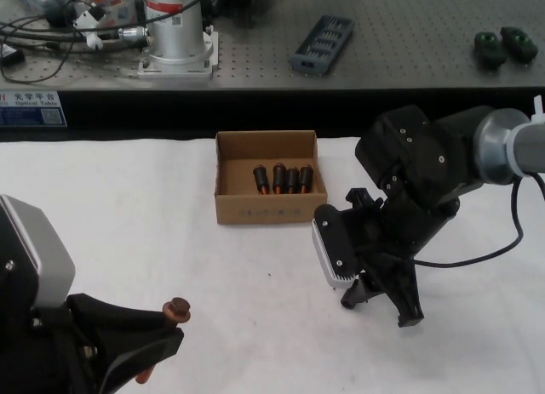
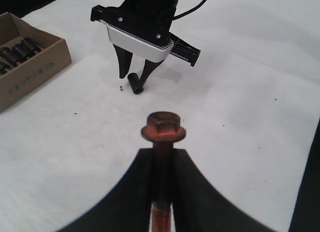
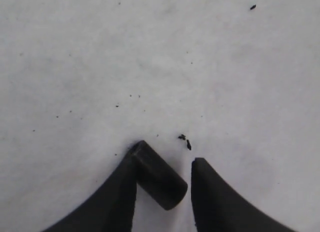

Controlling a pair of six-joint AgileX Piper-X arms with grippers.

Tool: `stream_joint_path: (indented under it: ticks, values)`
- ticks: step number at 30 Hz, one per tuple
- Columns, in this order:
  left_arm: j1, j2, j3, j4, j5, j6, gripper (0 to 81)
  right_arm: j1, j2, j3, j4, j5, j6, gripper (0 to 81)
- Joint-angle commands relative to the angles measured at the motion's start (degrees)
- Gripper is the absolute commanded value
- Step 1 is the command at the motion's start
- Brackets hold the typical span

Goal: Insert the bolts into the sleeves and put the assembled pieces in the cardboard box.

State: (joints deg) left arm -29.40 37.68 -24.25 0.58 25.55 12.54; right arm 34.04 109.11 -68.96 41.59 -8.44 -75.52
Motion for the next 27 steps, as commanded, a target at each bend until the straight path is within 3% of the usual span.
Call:
stream_joint_path:
  ticks: [1,19,22,25,27]
  values:
    - [0.2,-0.5,-0.2,-0.6,0.7,-0.5,0.6,-0.1,1.9,0.2,0.8,0.2,0.1,29.2]
    - [0.2,-0.5,-0.2,-0.6,0.7,-0.5,0.6,-0.2,1.9,0.2,1.1,1.0,2.7,28.6]
    - [0.2,-0.5,-0.2,-0.6,0.7,-0.5,0.6,-0.2,1.9,0.2,-0.7,1.0,8.8,18.5]
    - [0.2,-0.5,-0.2,-0.6,0.7,-0.5,0.6,-0.1,1.7,0.1,-2.1,0.9,17.3,1.9]
    - [0.2,-0.5,-0.2,-0.6,0.7,-0.5,0.6,0.0,1.3,0.1,-2.2,-0.7,22.7,3.6]
